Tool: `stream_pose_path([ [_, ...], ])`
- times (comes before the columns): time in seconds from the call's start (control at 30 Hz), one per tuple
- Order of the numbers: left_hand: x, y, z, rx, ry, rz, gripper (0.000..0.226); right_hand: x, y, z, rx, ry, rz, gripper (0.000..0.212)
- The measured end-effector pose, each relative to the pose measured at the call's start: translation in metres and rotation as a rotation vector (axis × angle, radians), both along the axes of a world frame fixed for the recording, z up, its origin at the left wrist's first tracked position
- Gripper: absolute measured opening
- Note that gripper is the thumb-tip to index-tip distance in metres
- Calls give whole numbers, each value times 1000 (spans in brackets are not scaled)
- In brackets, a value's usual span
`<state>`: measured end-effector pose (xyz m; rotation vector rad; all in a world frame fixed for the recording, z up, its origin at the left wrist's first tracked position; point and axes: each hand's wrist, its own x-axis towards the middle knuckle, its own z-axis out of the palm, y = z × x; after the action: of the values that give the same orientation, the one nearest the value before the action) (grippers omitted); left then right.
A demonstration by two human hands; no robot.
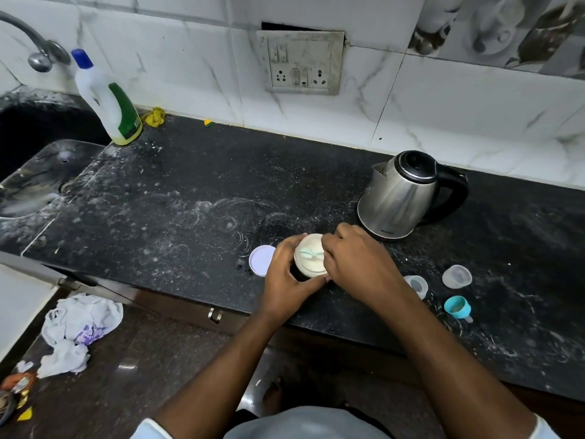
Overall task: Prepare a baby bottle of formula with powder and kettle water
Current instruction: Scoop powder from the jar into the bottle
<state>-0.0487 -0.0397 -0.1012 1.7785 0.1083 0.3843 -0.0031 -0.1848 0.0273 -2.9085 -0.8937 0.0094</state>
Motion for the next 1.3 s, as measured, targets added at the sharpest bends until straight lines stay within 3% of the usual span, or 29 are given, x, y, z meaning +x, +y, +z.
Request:
stream_pose_path([
  [0.2,-3,-1,7,64,-70,13,77,-14,1,1,-5,-82,11,4],
  [0.4,-9,-5,11,85,-111,24,75,-16,9,6,-43,-164,47,23],
  [0.8,-12,-8,14,122,-118,5,77,-19,13,-6,-90,-145,4,17],
  [0.93,-12,-9,14,145,-105,6,76,-15,11,-17,-60,-114,-6,3],
  [1.1,-12,-9,13,201,-93,-9,75,-6,5,-39,2,130,-143,32],
  [1.3,-12,-9,12,260,-41,-3,78,-4,-7,-40,285,285,-233,16],
])
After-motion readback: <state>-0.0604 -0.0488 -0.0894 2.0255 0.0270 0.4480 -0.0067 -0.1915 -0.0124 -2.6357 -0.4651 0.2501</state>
